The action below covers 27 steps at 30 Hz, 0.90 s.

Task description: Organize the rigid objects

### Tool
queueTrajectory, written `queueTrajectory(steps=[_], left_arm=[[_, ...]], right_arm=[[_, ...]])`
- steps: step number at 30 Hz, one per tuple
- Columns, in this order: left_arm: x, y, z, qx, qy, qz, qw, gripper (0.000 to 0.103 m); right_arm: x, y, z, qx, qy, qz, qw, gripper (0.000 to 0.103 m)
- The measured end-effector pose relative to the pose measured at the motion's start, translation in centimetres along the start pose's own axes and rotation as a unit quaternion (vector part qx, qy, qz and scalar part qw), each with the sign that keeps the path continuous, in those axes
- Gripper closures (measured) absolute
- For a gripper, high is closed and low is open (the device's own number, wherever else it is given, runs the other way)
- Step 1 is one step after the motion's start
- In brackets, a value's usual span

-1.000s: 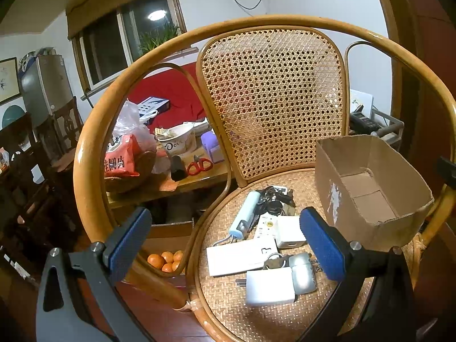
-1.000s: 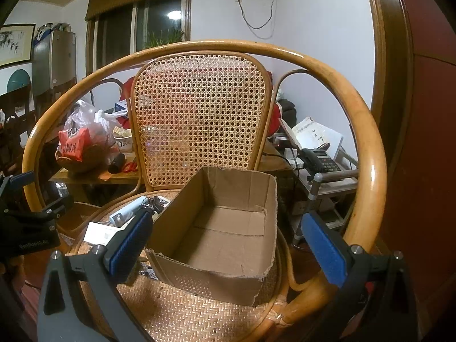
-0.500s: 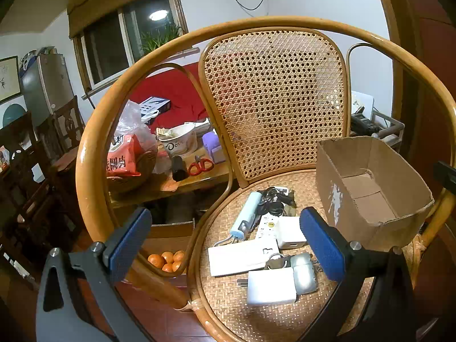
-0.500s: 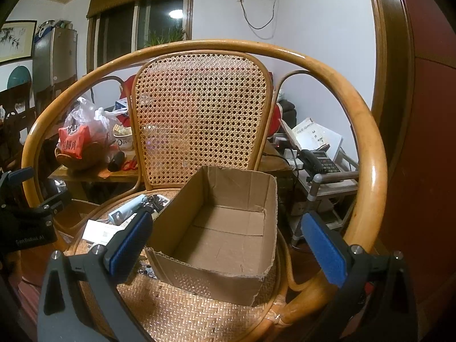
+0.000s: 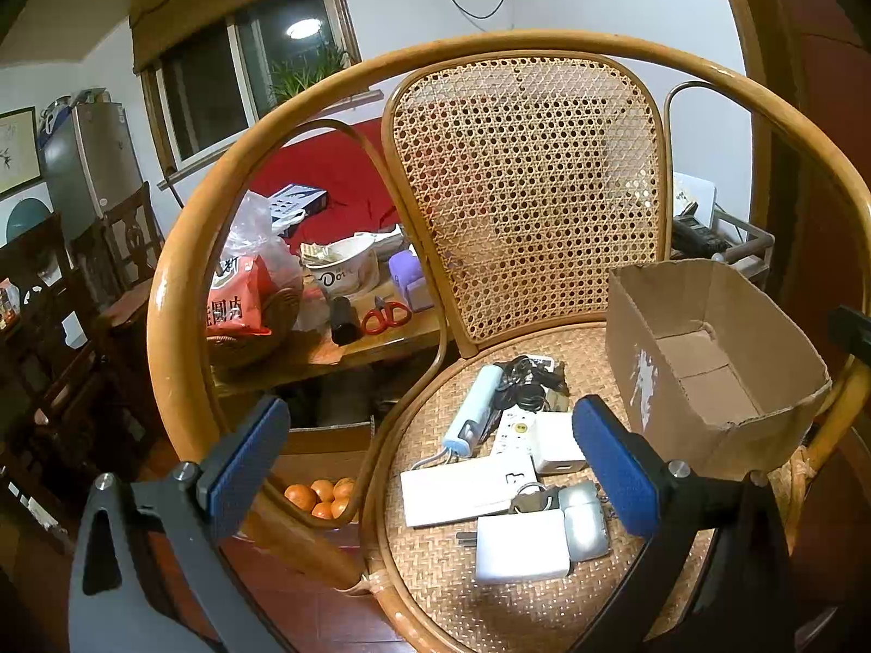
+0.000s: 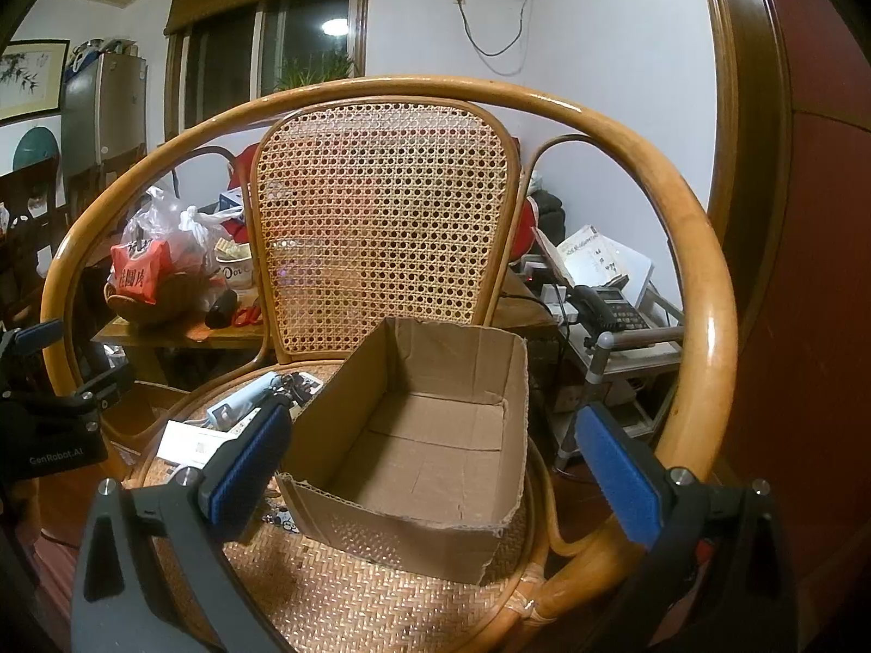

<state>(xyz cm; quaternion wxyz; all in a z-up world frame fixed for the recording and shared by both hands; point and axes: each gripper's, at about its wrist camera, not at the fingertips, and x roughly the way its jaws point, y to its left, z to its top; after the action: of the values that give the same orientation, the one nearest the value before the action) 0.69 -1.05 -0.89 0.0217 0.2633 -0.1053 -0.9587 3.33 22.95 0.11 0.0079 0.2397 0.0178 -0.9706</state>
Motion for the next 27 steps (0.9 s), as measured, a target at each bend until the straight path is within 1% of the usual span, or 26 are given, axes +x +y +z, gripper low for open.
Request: queueTrajectory(steps=[18, 22, 27], left_arm=[[0.2, -0.1, 0.0, 0.003, 0.005, 0.000, 1.0000, 0.000], [0.7, -0.1, 0.1, -0.005, 0.018, -0.001, 0.9998, 0.000], [1.8, -0.1, 0.2, -0.017, 0.042, -0.009, 0.9989, 0.000]], right_arm=[[-0.2, 0.8, 0.3, -0.011, 0.006, 0.004, 1.000, 0.000], [-0.1, 1.0, 0.8, -0.026, 0.003, -0.003, 1.000, 0.000], [1.1, 1.1, 1.1, -0.034, 0.024, -0.006, 0.999, 0.000]])
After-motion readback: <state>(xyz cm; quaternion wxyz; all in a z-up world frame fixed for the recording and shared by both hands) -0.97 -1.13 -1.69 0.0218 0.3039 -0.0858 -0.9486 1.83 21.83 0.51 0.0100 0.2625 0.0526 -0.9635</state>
